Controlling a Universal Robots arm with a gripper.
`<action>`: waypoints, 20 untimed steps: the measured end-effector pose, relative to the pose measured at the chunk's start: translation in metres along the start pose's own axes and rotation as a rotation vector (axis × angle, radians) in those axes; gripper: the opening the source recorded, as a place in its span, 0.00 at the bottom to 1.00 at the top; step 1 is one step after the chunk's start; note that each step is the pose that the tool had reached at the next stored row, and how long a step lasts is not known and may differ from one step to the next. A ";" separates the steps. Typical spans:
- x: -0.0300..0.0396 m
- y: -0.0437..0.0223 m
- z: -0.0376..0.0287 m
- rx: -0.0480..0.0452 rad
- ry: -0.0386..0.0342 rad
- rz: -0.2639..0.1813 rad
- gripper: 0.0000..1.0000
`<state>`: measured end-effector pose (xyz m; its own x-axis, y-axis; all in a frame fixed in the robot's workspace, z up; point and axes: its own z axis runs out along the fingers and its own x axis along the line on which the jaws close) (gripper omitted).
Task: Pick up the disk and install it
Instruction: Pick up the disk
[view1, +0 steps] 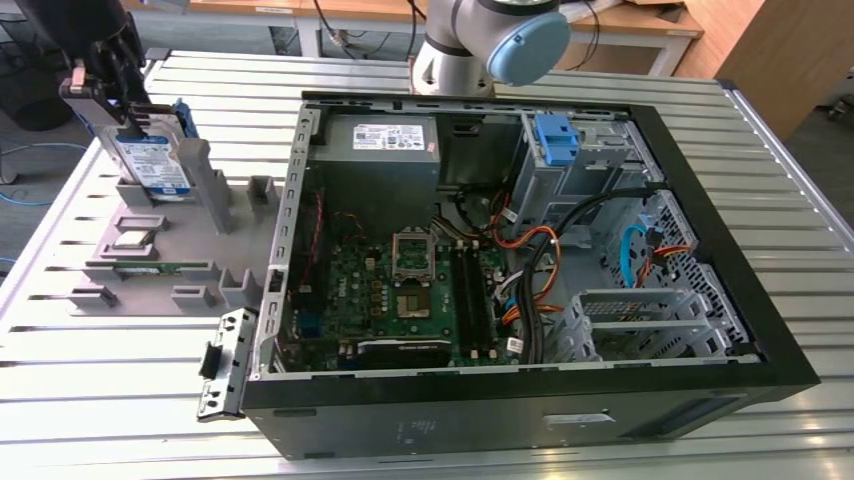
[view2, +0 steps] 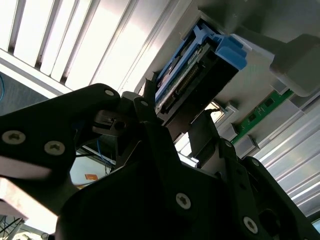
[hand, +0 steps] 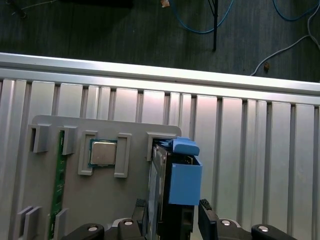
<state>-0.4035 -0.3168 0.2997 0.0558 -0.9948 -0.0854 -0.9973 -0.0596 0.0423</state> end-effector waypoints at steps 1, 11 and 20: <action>0.0000 0.0000 -0.0001 0.0001 0.0000 0.000 0.53; 0.0000 0.0000 -0.0002 0.0002 0.0000 0.000 0.52; 0.0000 0.0001 -0.0006 0.0001 0.0000 0.000 0.36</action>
<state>-0.4035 -0.3168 0.3003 0.0559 -0.9948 -0.0854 -0.9973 -0.0596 0.0422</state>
